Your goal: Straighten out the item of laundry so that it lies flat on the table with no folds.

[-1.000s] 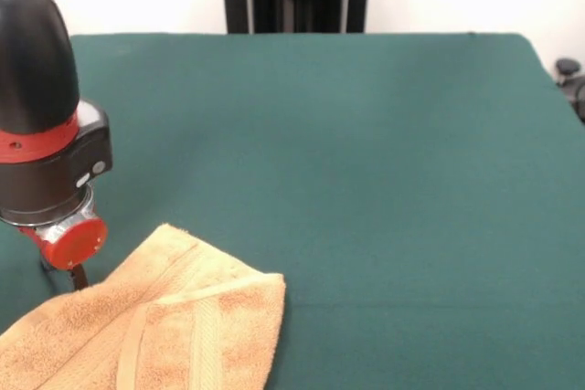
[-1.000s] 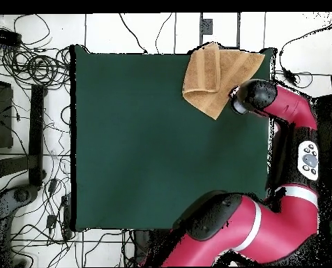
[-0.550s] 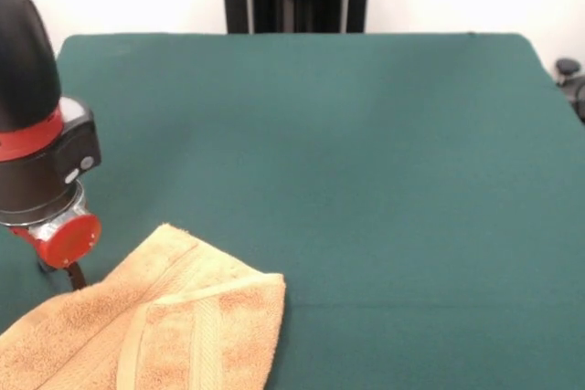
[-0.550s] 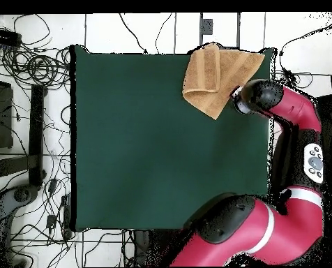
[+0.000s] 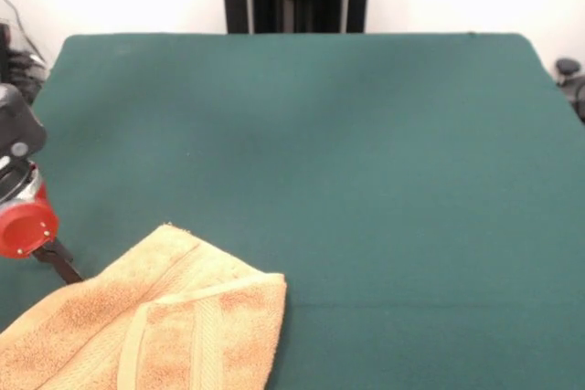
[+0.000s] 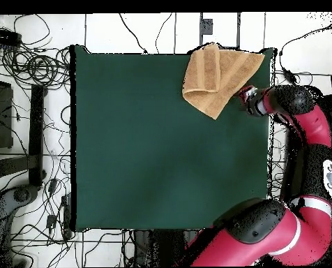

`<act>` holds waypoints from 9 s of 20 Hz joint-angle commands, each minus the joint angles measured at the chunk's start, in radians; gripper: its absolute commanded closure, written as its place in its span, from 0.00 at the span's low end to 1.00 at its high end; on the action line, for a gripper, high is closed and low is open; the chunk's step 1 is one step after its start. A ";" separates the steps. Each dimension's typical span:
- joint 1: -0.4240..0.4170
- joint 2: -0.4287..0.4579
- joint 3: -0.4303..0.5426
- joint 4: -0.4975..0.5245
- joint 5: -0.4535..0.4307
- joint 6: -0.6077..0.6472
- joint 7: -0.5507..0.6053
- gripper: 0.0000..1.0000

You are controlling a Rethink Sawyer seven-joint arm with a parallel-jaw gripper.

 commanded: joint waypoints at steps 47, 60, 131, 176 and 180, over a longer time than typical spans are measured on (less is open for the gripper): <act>0.033 -0.002 -0.040 0.125 0.074 0.486 0.075 0.00; 0.018 0.048 -0.007 0.103 0.025 0.324 0.008 0.00; 0.110 0.038 0.129 0.437 0.488 -0.431 0.583 0.00; 0.206 0.337 -0.041 -0.426 -0.005 0.399 0.570 0.00; 0.210 0.333 -0.019 -0.443 -0.041 0.392 0.550 0.00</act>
